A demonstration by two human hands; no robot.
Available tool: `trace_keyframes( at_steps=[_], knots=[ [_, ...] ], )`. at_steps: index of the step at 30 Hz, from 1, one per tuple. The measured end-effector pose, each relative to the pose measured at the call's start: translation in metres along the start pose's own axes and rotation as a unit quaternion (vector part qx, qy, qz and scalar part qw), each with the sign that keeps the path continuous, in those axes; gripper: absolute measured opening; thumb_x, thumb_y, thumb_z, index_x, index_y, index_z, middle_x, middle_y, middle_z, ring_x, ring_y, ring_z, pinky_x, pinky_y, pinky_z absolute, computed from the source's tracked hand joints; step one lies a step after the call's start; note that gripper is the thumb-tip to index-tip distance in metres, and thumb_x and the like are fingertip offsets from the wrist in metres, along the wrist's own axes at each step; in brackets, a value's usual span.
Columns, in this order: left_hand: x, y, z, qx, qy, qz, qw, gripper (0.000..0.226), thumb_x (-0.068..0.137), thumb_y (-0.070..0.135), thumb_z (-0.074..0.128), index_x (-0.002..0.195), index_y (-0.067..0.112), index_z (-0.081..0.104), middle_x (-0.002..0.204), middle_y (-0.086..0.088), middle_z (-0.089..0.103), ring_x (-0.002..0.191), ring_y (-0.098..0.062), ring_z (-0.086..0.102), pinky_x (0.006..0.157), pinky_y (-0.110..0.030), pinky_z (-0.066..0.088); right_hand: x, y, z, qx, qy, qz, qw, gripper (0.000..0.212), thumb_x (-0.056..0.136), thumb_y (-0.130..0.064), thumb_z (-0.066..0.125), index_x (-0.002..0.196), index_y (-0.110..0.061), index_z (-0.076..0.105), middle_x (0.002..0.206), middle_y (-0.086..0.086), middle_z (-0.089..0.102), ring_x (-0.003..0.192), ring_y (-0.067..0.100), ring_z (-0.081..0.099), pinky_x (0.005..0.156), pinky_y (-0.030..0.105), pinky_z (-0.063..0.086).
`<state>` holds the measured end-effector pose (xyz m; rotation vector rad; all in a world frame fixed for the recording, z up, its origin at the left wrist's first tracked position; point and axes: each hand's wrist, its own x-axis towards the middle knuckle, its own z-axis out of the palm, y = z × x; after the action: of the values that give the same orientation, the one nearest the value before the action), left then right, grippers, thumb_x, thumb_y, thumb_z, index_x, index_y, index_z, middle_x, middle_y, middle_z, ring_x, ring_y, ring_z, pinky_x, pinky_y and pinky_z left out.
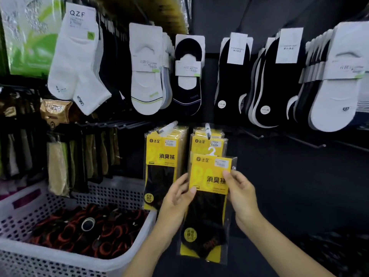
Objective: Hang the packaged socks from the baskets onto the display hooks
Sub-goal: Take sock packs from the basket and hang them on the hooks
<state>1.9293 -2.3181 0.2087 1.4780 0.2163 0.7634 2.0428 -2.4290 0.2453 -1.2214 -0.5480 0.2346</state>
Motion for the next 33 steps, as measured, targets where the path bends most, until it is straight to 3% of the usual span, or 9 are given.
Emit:
trace_keyframes(
  at_steps=[4, 7, 11, 13, 16, 22, 27, 29, 33],
  knots=[
    [0.006, 0.005, 0.019, 0.013, -0.020, 0.010, 1.000, 0.064, 0.074, 0.052, 0.056, 0.134, 0.042, 0.038, 0.125, 0.025, 0.053, 0.107, 0.018, 0.053, 0.080, -0.005, 0.047, 0.015, -0.014, -0.005, -0.020, 0.017, -0.040, 0.999, 0.012, 0.094, -0.022, 0.056, 0.094, -0.015, 0.066, 0.087, -0.005, 0.075, 0.078, 0.005, 0.071, 0.061, 0.013, 0.054],
    [0.018, 0.008, 0.024, 0.006, 0.010, 0.030, 0.999, 0.066, 0.076, 0.053, 0.053, 0.138, 0.042, 0.033, 0.118, 0.035, 0.049, 0.099, 0.029, 0.048, 0.073, 0.004, 0.041, 0.030, -0.018, 0.005, -0.041, 0.017, -0.063, 0.997, 0.012, 0.095, -0.022, 0.056, 0.092, -0.015, 0.066, 0.084, -0.004, 0.075, 0.077, 0.005, 0.071, 0.060, 0.013, 0.053],
    [0.043, 0.004, 0.028, 0.021, 0.038, 0.032, 0.999, 0.064, 0.087, 0.047, 0.048, 0.146, 0.034, 0.026, 0.115, 0.041, 0.042, 0.092, 0.036, 0.043, 0.069, 0.008, 0.036, 0.052, -0.009, 0.016, -0.045, 0.035, -0.029, 0.998, 0.014, 0.095, -0.021, 0.057, 0.097, -0.012, 0.066, 0.090, 0.002, 0.074, 0.085, 0.013, 0.070, 0.076, 0.026, 0.056],
    [0.056, -0.001, 0.030, 0.040, 0.044, 0.025, 0.998, 0.066, 0.089, 0.049, 0.045, 0.148, 0.034, 0.022, 0.127, 0.035, 0.040, 0.101, 0.032, 0.042, 0.079, 0.003, 0.038, 0.065, 0.000, 0.018, -0.043, 0.048, -0.018, 0.998, 0.015, 0.094, -0.022, 0.058, 0.097, -0.010, 0.067, 0.091, 0.004, 0.074, 0.086, 0.015, 0.070, 0.079, 0.029, 0.055],
    [0.079, -0.008, 0.033, 0.090, 0.061, 0.016, 0.994, 0.072, 0.086, 0.058, 0.042, 0.150, 0.037, 0.014, 0.152, 0.017, 0.023, 0.136, 0.001, 0.027, 0.109, -0.023, 0.024, 0.086, 0.012, 0.022, -0.045, 0.078, -0.012, 0.996, 0.016, 0.092, -0.025, 0.062, 0.094, -0.010, 0.068, 0.087, 0.002, 0.073, 0.081, 0.012, 0.069, 0.072, 0.024, 0.053],
    [0.127, -0.026, 0.039, 0.146, 0.073, 0.027, 0.986, 0.067, 0.097, 0.047, 0.038, 0.151, 0.033, 0.002, 0.154, 0.011, 0.007, 0.139, -0.007, 0.016, 0.104, -0.023, 0.019, 0.124, 0.040, 0.018, -0.063, 0.128, 0.070, 0.987, 0.030, 0.083, -0.034, 0.072, 0.097, -0.009, 0.068, 0.098, 0.007, 0.070, 0.095, 0.022, 0.066, 0.087, 0.035, 0.053],
    [0.128, -0.040, 0.040, 0.179, 0.073, 0.019, 0.981, 0.072, 0.096, 0.047, 0.040, 0.150, 0.032, -0.004, 0.158, 0.010, -0.001, 0.145, -0.011, 0.006, 0.114, -0.032, 0.014, 0.115, 0.058, -0.007, -0.094, 0.103, 0.097, 0.985, 0.022, 0.087, -0.026, 0.068, 0.100, -0.009, 0.065, 0.104, 0.010, 0.069, 0.101, 0.024, 0.064, 0.094, 0.042, 0.052],
    [0.108, -0.050, 0.039, 0.202, 0.079, 0.018, 0.976, 0.074, 0.095, 0.048, 0.042, 0.151, 0.029, -0.002, 0.159, 0.009, -0.001, 0.145, -0.009, 0.003, 0.114, -0.028, 0.010, 0.094, 0.065, -0.024, -0.111, 0.082, 0.095, 0.986, 0.022, 0.088, -0.026, 0.067, 0.104, -0.012, 0.064, 0.109, 0.007, 0.066, 0.106, 0.021, 0.061, 0.097, 0.039, 0.050],
    [0.027, -0.087, 0.039, 0.203, 0.047, -0.004, 0.978, 0.074, 0.085, 0.062, 0.041, 0.149, 0.036, 0.014, 0.148, 0.022, 0.019, 0.134, 0.007, 0.016, 0.108, -0.020, 0.017, 0.024, 0.086, -0.071, -0.135, 0.003, 0.112, 0.984, 0.011, 0.089, -0.026, 0.065, 0.098, -0.020, 0.065, 0.101, -0.003, 0.070, 0.093, 0.011, 0.068, 0.074, 0.021, 0.054]
  ],
)
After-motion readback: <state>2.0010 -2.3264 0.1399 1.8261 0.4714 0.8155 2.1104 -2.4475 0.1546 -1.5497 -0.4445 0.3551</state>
